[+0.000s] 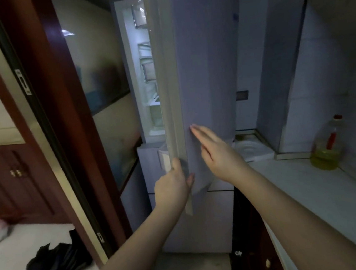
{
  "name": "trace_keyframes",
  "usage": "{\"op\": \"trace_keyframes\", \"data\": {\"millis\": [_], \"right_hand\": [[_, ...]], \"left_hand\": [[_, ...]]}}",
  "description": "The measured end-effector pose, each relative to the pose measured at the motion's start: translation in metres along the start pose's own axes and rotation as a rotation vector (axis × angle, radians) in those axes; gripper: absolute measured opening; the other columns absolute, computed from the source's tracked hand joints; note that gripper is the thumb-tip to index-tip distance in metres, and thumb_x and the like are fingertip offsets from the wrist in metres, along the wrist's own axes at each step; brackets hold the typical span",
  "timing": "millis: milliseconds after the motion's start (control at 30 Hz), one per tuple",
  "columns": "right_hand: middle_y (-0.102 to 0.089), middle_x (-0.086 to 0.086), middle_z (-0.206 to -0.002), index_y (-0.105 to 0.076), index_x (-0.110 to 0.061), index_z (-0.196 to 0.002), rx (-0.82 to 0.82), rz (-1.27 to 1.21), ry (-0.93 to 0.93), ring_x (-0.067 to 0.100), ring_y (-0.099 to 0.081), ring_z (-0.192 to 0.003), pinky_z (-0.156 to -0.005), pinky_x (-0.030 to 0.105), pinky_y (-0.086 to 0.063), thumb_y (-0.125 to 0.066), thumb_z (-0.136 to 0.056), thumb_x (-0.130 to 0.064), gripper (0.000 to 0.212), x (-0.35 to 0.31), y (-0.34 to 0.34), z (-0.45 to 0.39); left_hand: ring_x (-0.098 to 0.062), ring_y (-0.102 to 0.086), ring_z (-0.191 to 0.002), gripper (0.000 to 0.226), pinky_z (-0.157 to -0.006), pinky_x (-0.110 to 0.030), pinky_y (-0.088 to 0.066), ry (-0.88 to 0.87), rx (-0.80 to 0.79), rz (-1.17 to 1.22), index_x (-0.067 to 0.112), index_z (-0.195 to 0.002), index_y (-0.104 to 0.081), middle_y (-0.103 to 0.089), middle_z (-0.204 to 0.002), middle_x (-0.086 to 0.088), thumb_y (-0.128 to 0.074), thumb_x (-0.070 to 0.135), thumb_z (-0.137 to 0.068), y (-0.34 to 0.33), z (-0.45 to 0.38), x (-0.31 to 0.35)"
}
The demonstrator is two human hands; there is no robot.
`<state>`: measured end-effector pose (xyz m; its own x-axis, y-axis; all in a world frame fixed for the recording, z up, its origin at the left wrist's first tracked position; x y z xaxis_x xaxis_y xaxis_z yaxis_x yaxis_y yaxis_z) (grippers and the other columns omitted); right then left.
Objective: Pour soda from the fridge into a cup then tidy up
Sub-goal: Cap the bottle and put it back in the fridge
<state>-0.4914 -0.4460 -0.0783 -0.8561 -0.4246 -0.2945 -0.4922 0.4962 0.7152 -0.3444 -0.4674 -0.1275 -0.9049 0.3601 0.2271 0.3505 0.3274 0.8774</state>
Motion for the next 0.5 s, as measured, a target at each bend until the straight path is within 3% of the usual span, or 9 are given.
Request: {"op": "trace_keyframes", "data": {"millis": [167, 300, 500], "right_hand": [[-0.020, -0.009, -0.156, -0.018, -0.028, -0.151, -0.029, 0.108, 0.032, 0.014, -0.033, -0.134, -0.110, 0.034, -0.028, -0.040, -0.097, -0.015, 0.060, 0.004, -0.034, -0.025], [-0.025, -0.002, -0.156, -0.024, -0.024, -0.150, -0.050, 0.230, -0.001, 0.021, -0.038, -0.132, -0.110, 0.039, -0.027, -0.044, -0.094, -0.013, 0.060, 0.022, -0.069, -0.041], [-0.019, 0.003, -0.158, -0.024, -0.020, -0.150, -0.087, 0.291, -0.089, 0.024, -0.030, -0.139, -0.111, 0.047, -0.029, -0.047, -0.090, -0.015, 0.065, 0.046, -0.118, -0.092]], "left_hand": [[-0.023, -0.066, -0.072, 0.041, -0.053, -0.031, -0.043, 0.088, 0.028, 0.027, 0.015, -0.124, -0.037, -0.066, -0.086, -0.001, -0.045, 0.046, -0.098, -0.008, -0.022, -0.037], [-0.021, -0.067, -0.076, 0.048, -0.054, -0.030, -0.042, 0.125, 0.051, 0.037, 0.016, -0.137, -0.033, -0.067, -0.093, 0.000, -0.043, 0.045, -0.100, -0.015, -0.045, -0.075], [-0.021, -0.065, -0.075, 0.038, -0.057, -0.033, -0.047, 0.147, 0.027, 0.087, 0.015, -0.130, -0.037, -0.067, -0.093, 0.000, -0.042, 0.039, -0.101, -0.026, -0.093, -0.131]]}}
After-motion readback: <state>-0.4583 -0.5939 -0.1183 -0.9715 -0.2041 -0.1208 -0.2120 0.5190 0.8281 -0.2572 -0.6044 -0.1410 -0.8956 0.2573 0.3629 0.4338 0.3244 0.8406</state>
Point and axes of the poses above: each hand's wrist, its own z-axis away from the middle knuckle, its own y-axis out of the back of the hand, x = y × z, the point moved 1 cm from there along -z, towards the middle knuckle
